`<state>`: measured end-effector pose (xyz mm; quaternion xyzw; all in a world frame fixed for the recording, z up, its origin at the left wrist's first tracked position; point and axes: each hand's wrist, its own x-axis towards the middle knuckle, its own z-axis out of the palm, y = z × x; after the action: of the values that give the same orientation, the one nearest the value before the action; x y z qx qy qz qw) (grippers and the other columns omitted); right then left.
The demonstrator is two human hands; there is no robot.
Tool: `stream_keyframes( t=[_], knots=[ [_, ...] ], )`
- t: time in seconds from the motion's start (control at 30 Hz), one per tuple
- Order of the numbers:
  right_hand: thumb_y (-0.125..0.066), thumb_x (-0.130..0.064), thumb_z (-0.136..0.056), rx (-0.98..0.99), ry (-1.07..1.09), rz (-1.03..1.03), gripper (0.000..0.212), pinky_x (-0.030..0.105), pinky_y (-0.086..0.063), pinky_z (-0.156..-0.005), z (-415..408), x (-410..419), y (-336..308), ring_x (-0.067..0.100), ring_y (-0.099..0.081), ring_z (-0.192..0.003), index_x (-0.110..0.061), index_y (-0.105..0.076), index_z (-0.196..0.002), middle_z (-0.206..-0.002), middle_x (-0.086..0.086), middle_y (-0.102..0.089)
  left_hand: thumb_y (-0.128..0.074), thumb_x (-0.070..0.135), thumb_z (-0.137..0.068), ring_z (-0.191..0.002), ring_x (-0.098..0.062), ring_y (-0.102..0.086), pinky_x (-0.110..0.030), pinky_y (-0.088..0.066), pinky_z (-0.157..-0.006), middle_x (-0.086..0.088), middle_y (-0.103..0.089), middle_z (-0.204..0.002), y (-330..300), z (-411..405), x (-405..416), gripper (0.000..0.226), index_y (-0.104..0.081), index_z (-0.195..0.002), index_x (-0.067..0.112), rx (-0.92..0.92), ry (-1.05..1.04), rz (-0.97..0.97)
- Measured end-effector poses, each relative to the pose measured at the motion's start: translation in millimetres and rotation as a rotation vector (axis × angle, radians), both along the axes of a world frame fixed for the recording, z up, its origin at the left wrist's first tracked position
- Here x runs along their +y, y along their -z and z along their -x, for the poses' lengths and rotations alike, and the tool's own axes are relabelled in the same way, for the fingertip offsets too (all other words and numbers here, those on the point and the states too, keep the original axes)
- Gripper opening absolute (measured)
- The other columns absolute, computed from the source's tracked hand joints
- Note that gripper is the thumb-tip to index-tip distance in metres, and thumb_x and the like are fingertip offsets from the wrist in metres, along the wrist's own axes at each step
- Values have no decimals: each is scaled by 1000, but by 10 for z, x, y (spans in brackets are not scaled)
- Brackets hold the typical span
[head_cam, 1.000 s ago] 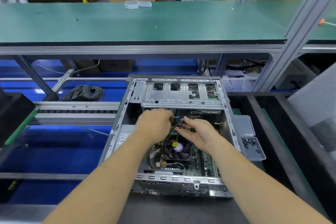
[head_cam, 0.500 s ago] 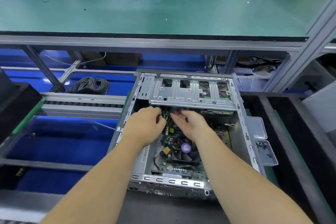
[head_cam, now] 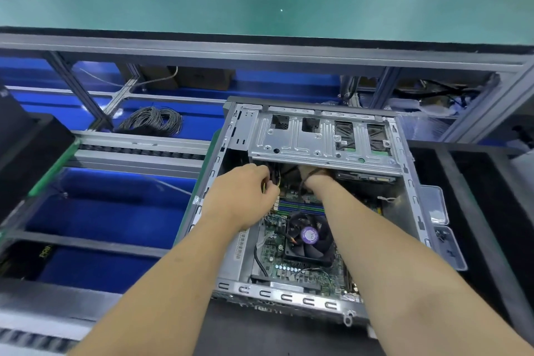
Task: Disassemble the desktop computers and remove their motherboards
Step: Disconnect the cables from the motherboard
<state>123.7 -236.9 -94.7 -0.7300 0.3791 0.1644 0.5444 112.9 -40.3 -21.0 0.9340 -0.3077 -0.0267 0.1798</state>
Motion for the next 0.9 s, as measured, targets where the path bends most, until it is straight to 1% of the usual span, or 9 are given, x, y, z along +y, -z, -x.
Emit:
stream_keyframes(
  t=[0.17,0.3,0.37,0.43,0.5,0.63,0.73,0.83,0.9],
  knots=[
    [-36,-42,-105,12,-374,507,50,42,-42,-106,-105,101,-46,32,-48,-130,-12,-46,-143,-147,14,-48,-40,42,-88,-68,-9,-52,-32,-48,-60,7,-54,-75,-2,-3,-13,23,-51,-76,26,-9,0,2],
    [-52,-65,-91,107,-639,824,75,40,-49,-85,136,97,-48,35,-58,-114,-11,-39,-141,-134,17,-54,-42,41,-89,-67,-10,-51,-32,-45,-58,6,-53,-74,-4,-3,-16,24,-50,-73,25,-29,2,-3],
    [-60,-48,-94,113,-690,968,59,41,-50,-77,260,91,-59,35,-59,-98,-8,-44,-134,-120,15,-59,-41,41,-89,-65,-10,-50,-31,-44,-57,6,-53,-73,-6,5,-15,25,-49,-72,25,-28,6,-1],
    [-58,-19,-94,103,-637,920,31,38,-49,-69,320,110,-96,32,-56,-83,-7,-54,-122,-101,11,-60,-41,41,-89,-65,-11,-51,-31,-45,-57,6,-53,-73,-15,10,-18,26,-49,-71,24,-28,5,0],
    [-56,-18,-95,67,-596,780,15,37,-51,-70,401,93,-135,31,-61,-85,-9,-61,-106,-91,8,-60,-41,41,-89,-65,-12,-52,-31,-47,-58,6,-54,-73,-26,10,-22,26,-50,-72,24,-28,8,-7],
    [-57,-25,-95,-125,-511,587,23,35,-51,-80,627,42,-269,30,-60,-94,-7,-64,-107,-102,12,-64,-40,41,-90,-65,-12,-53,-34,-52,-62,6,-55,-74,-39,14,-24,26,-52,-73,24,-30,8,-21],
    [-55,-28,-87,-209,-375,507,19,36,-43,-70,798,137,-313,29,-53,-80,-13,-63,-79,-76,6,-60,-40,41,-89,-65,-11,-53,-35,-52,-62,6,-55,-72,-37,19,-27,26,-51,-71,24,-43,5,-13],
    [-56,-53,-89,-208,-329,591,46,40,-41,-74,831,263,-313,23,-49,-70,-17,-51,-61,-62,-2,-51,-41,40,-88,-64,-9,-50,-31,-46,-57,6,-54,-72,-18,13,-42,26,-48,-69,24,-46,7,-9],
    [-61,-52,-91,-240,-321,577,52,38,-35,-72,768,298,-327,19,-42,-60,-18,-40,-57,-56,-3,-44,-41,40,-88,-64,-8,-50,-30,-42,-55,7,-53,-72,-15,13,-44,26,-48,-68,25,-53,7,-16]
  ],
)
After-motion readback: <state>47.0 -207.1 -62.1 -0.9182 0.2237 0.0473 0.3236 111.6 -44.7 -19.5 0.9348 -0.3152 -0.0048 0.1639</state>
